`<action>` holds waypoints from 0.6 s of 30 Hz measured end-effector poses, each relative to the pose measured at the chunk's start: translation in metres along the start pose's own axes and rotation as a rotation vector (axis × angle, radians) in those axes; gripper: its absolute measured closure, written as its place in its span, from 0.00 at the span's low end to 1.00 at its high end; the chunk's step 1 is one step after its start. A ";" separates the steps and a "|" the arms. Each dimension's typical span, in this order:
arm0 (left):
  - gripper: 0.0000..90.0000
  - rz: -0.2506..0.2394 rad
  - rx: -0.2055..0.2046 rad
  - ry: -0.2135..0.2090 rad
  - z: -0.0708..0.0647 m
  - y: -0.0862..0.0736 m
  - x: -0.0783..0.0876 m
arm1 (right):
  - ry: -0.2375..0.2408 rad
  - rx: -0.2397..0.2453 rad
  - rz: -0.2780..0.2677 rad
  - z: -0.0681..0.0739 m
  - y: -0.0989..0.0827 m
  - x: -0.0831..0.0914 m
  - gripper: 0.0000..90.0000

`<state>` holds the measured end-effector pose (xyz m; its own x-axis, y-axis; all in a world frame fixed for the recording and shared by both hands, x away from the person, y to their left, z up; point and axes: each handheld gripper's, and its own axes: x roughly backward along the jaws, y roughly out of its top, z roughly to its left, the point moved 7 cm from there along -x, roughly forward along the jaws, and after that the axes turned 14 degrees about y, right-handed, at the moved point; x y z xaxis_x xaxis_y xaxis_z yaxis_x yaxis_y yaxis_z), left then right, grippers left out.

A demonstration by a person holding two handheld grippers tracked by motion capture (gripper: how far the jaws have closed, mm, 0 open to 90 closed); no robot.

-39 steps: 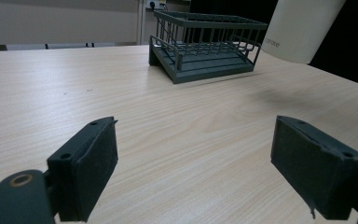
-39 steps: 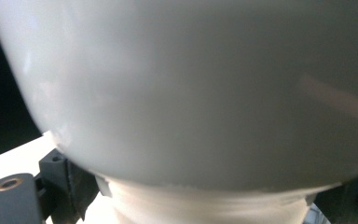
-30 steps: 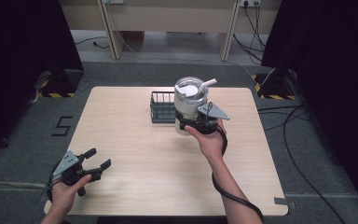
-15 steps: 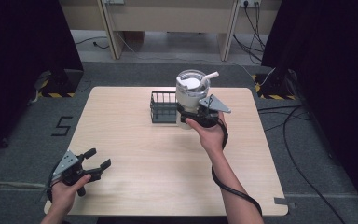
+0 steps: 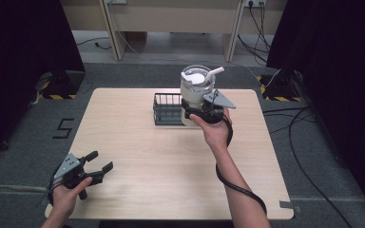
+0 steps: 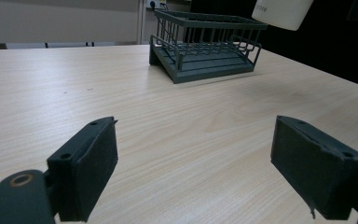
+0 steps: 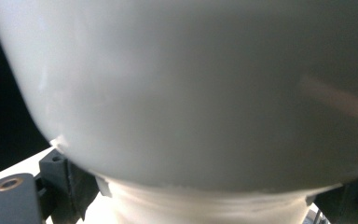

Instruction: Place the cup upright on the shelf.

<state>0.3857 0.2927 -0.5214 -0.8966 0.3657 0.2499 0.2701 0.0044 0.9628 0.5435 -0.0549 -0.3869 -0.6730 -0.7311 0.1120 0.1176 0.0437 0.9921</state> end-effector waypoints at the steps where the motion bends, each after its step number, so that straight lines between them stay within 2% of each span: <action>1: 0.16 0.000 0.000 0.000 0.000 0.000 0.000 | -0.003 -0.001 0.000 -0.001 0.001 -0.001 0.12; 18: 0.16 0.001 0.009 0.003 0.001 0.000 0.000 | -0.027 0.002 0.001 -0.013 0.016 -0.016 0.12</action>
<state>0.3861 0.2938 -0.5215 -0.8973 0.3631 0.2509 0.2740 0.0129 0.9616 0.5655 -0.0511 -0.3732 -0.6923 -0.7125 0.1143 0.1164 0.0460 0.9921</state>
